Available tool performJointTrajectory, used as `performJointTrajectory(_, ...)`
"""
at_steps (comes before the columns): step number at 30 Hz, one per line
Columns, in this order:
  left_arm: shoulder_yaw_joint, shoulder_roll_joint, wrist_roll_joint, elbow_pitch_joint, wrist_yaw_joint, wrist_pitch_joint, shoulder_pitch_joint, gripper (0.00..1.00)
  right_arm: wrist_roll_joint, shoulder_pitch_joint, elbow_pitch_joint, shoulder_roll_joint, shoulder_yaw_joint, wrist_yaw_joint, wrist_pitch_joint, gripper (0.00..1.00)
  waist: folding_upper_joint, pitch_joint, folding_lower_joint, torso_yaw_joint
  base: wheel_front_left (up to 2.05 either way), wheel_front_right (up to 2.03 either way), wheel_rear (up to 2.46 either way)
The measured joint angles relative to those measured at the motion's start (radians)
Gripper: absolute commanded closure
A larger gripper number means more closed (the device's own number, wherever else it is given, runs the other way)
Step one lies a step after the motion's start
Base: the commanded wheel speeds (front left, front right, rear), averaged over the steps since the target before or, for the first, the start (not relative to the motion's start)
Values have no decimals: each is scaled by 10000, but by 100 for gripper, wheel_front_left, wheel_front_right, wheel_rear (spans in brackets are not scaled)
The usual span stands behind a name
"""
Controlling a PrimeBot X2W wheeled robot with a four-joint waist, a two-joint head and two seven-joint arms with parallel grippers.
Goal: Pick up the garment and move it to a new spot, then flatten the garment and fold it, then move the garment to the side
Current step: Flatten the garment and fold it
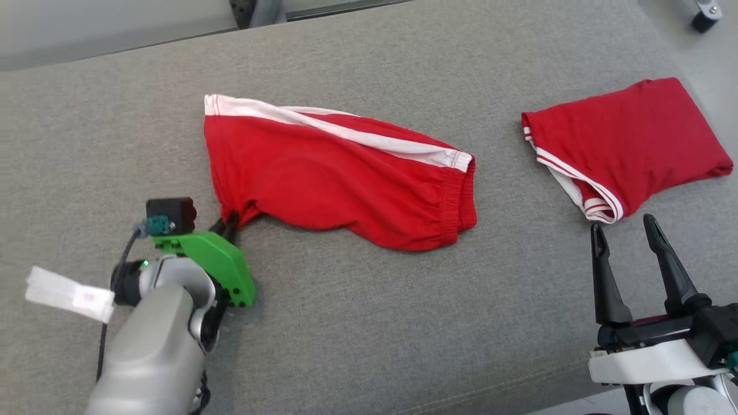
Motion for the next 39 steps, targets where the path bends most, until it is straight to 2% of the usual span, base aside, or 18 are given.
performJointTrajectory(5, 387, -128, -428, -1816, 731, -669, 1899, 100, -10, 7, -82, -142, 15, 2, -2, 0, 0, -196, 0, 578, 0, 0, 0)
performJointTrajectory(6, 387, -128, -428, -1816, 731, -669, 1899, 100, -10, 7, -82, -142, 15, 2, -2, 0, 0, -196, 0, 578, 0, 0, 0)
performJointTrajectory(9, 543, -12, -600, -3196, 1225, -732, 3056, 100, -12, 113, -88, -211, -23, 0, -2, 0, 0, -281, 0, 922, 0, 0, 0)
performJointTrajectory(15, 502, 408, -725, -6088, 2226, -115, 5082, 100, -10, 176, 38, -303, 77, 0, -2, 0, 0, -456, 0, 1523, 0, 0, 0)
performJointTrajectory(19, 384, 642, -677, -7204, 2704, 144, 5885, 100, -10, 173, 151, -330, 261, 0, -2, 0, 0, -587, 0, 1777, 0, 0, 0)
performJointTrajectory(20, 349, 708, -585, -7384, 2813, 123, 5989, 86, -10, 166, 198, -347, 341, 2, -2, 0, 0, -615, 0, 1819, 0, 0, 0)
performJointTrajectory(21, 313, 779, -435, -7536, 2943, 50, 6055, 57, -6, 149, 274, -374, 456, 2, -2, 0, 0, -643, 0, 1851, 0, 0, 0)
performJointTrajectory(22, 286, 863, -217, -7691, 3030, -113, 6103, 14, 13, 128, 372, -408, 554, 0, -2, 0, 0, -666, 0, 1874, 0, 0, 0)
performJointTrajectory(23, 347, 903, -104, -7839, 3170, -378, 6170, 0, 23, 88, 431, -441, 662, 0, -2, 0, 0, -680, 0, 1884, 0, 0, 0)
performJointTrajectory(27, 788, 1066, 623, -8234, 3814, -1718, 6585, 0, 121, -378, 809, -665, 1062, 2, -2, 0, 0, -694, 0, 1796, 0, 0, 0)
performJointTrajectory(30, 1162, 1118, 1271, -8542, 4092, -1996, 7055, 0, 196, -837, 1519, -982, 1488, 0, -2, 0, 0, -695, 0, 1716, 0, 0, 0)
performJointTrajectory(34, 2092, 704, 2245, -9490, 3954, -2036, 7400, 0, 449, -1833, 2748, -1356, 2121, 4, 157, 0, 0, -653, 0, 1768, 0, 0, 0)
performJointTrajectory(39, 2922, -54, 3212, -9731, 3139, -2042, 7560, 0, 777, -3232, 4092, -1584, 2738, 0, 679, 0, 0, -548, 0, 2031, 0, 0, 0)
